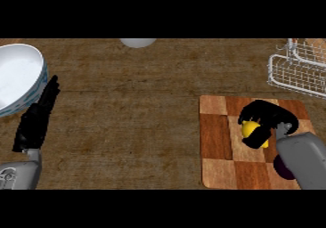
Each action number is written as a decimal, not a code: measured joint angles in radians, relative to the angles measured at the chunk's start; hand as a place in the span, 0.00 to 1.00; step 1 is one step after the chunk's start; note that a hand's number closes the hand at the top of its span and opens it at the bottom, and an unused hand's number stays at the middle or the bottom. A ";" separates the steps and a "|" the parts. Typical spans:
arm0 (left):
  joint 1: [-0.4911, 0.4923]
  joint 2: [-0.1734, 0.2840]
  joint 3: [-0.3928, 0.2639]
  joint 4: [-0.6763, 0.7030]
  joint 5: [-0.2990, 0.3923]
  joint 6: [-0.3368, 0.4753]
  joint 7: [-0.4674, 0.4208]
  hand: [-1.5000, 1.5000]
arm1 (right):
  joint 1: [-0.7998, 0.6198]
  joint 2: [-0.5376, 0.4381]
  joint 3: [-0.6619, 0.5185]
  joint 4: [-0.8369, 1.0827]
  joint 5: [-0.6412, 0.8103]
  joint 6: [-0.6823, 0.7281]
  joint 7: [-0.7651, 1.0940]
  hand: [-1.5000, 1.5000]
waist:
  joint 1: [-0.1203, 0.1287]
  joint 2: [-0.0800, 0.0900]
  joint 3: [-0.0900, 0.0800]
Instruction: Pick the lemon from the cutting board and place it in the tiered basket
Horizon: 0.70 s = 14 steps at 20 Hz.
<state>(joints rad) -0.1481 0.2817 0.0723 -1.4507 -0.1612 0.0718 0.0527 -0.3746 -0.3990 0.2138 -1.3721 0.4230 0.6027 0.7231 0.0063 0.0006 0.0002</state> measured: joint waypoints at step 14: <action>-0.009 -0.029 0.009 0.000 -0.021 -0.010 0.004 0.50 | -0.040 0.171 -0.066 -0.094 0.076 -0.135 0.098 1.00 | 0.001 0.000 0.000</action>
<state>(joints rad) -0.1568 0.2530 0.0809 -1.4510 -0.1825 0.0614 0.0563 -0.4145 -0.2277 0.1479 -1.4663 0.4993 0.4672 0.8210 0.0073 0.0007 -0.0002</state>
